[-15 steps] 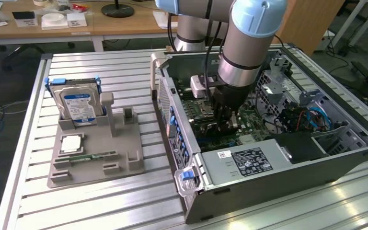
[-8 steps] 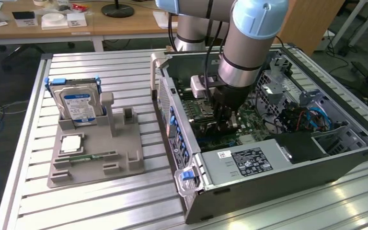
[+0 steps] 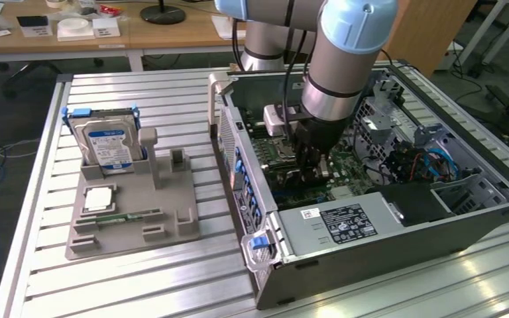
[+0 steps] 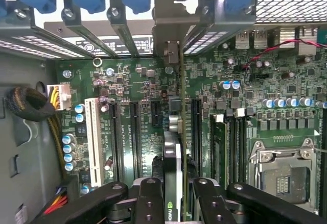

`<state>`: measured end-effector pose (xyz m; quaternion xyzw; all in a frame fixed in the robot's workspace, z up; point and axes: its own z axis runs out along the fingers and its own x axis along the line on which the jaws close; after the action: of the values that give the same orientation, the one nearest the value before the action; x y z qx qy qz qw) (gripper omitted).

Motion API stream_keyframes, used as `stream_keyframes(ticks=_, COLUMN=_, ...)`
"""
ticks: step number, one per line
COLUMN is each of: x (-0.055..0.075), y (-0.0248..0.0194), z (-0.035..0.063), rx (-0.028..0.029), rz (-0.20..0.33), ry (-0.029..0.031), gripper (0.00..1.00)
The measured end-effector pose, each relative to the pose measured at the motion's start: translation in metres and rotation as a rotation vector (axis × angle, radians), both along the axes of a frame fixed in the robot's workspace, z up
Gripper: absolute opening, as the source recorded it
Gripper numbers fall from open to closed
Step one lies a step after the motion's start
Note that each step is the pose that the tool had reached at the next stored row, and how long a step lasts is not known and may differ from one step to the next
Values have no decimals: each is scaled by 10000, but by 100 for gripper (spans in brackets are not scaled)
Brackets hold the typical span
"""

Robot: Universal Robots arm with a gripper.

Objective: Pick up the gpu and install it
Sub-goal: 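Insert the gpu into the slot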

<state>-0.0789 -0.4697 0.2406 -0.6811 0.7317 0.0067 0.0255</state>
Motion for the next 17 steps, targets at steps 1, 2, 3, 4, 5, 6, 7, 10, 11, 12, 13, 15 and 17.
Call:
stream_keyframes(ticks=1, x=0, y=-1, z=0, rx=-18, rz=0, ry=1, gripper=27)
stream_keyframes(ticks=2, x=0, y=-1, z=-3, rx=-24, rz=1, ry=2, gripper=27)
stream_keyframes(ticks=3, x=0, y=-1, z=-5, rx=-27, rz=1, ry=3, gripper=27)
stream_keyframes(ticks=4, x=0, y=-1, z=-8, rx=-28, rz=1, ry=4, gripper=27)
stream_keyframes(ticks=5, x=0, y=-1, z=-10, rx=-27, rz=1, ry=4, gripper=27)
stream_keyframes(ticks=6, x=0, y=0, z=-17, rx=-17, rz=1, ry=-1, gripper=27)
stream_keyframes(ticks=7, x=0, y=-1, z=-19, rx=-16, rz=1, ry=-1, gripper=27)
stream_keyframes(ticks=10, x=0, y=-1, z=-18, rx=-17, rz=1, ry=1, gripper=27)
stream_keyframes(ticks=11, x=0, y=-1, z=-19, rx=-19, rz=1, ry=2, gripper=27)
stream_keyframes(ticks=12, x=0, y=-1, z=-22, rx=-21, rz=1, ry=3, gripper=27)
stream_keyframes(ticks=13, x=0, y=-2, z=-29, rx=-24, rz=1, ry=2, gripper=27)
stream_keyframes(ticks=15, x=0, y=-2, z=-37, rx=-24, rz=2, ry=-2, gripper=27)
stream_keyframes(ticks=17, x=0, y=-1, z=-39, rx=-20, rz=1, ry=-5, gripper=27)
